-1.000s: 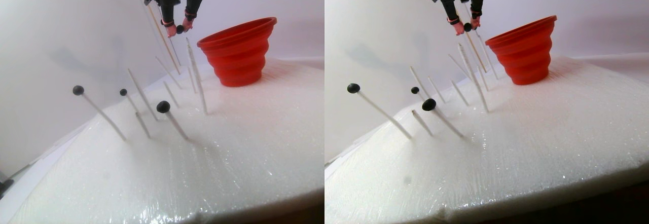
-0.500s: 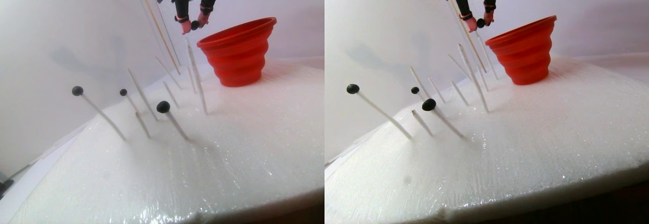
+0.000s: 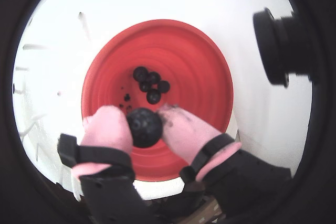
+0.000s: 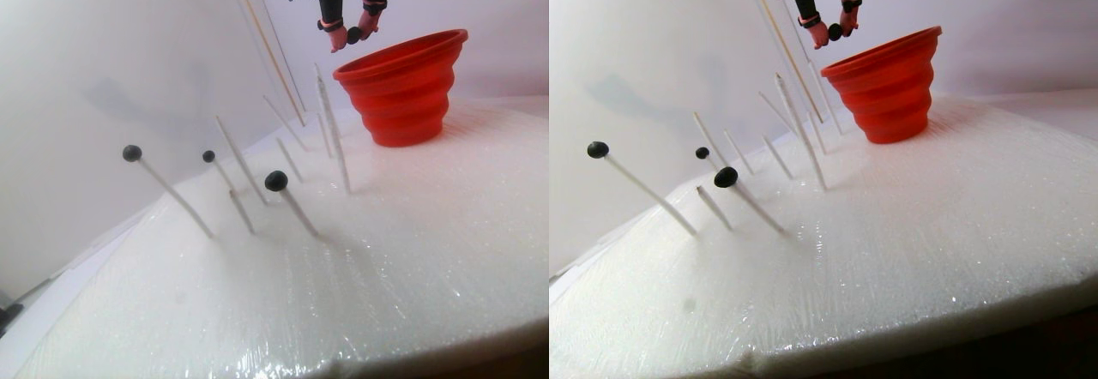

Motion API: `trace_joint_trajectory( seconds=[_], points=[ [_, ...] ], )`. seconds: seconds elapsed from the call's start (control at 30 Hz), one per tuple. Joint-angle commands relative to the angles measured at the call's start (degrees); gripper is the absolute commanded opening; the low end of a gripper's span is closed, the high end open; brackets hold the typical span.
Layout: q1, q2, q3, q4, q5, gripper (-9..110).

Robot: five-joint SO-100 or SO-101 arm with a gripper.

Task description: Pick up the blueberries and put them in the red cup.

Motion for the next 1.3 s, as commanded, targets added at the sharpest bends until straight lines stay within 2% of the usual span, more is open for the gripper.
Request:
trace_joint_trajectory(
  seconds=[0.0,0.5,1.27],
  points=[
    [0.62,4.22,-0.44,0.35,-0.97,11],
    [1.93,3.25,0.44,0.44,-3.96,17],
    [-5.71,11.34,-0.26,7.82,-8.0,15]
  ],
)
